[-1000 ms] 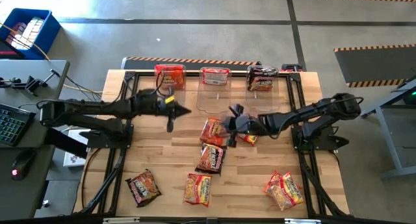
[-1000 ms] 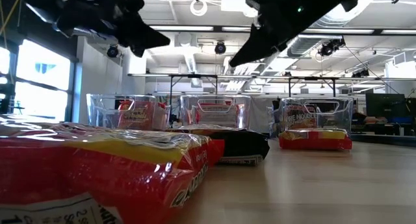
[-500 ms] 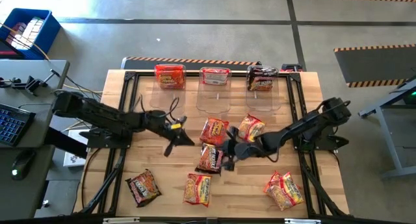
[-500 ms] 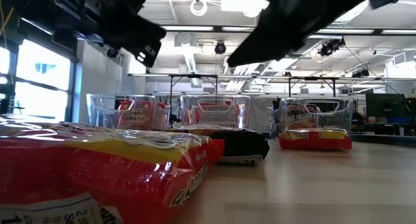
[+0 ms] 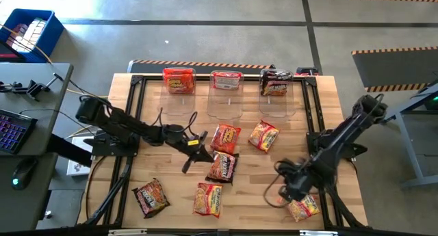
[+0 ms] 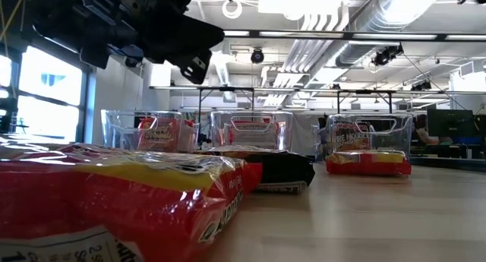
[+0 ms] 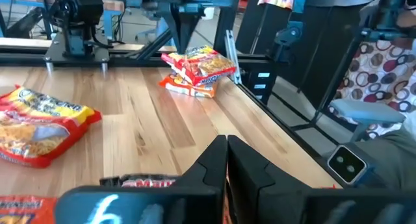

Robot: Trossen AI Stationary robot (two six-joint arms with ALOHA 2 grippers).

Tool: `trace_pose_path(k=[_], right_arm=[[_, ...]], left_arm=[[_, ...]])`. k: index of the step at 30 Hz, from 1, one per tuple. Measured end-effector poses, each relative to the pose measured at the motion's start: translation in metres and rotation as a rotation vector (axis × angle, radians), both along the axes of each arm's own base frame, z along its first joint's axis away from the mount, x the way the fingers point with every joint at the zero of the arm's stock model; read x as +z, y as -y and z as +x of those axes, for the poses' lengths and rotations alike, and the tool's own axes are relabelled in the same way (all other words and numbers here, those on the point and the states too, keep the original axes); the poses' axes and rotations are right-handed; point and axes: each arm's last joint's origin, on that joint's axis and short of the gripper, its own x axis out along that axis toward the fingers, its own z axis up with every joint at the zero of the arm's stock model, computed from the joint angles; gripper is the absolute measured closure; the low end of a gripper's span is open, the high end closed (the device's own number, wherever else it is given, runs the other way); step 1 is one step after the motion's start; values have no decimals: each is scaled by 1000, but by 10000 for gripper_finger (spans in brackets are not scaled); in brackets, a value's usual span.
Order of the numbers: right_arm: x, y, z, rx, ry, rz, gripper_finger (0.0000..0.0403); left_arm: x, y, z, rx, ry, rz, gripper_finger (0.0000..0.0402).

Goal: Sort Maruchan noodles
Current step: Put the red noodle pack into the middle transparent bin

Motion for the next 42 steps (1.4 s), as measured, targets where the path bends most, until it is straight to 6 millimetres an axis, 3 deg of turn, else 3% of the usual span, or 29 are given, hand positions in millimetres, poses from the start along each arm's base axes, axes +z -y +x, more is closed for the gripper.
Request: trace_pose_path(k=[6,14,19,23,26,34,42], right_arm=[[11,-13,-27,-129,-223,-21,350],[-19,-19,-37,-149,-271,45,197],[-36,-19,-39,-128,-242,71,157],[-42,-21,-37,-99,-185,90,169],[-43,-20,-36,-86,-145,70,203],[-42,-20,-34,-20,-96,36,383],[-42,-12,-23,30,-43,-10,398]], left_arm=[[2,1,7,0,10,-2,398],[0,1,7,4,-19,-21,398],[0,2,6,1,-22,-21,398],[0,4,6,-7,-22,-20,398],[0,4,6,-5,-18,-13,398],[0,4,6,-3,-19,-12,398],[-1,4,6,-1,-21,-17,398]])
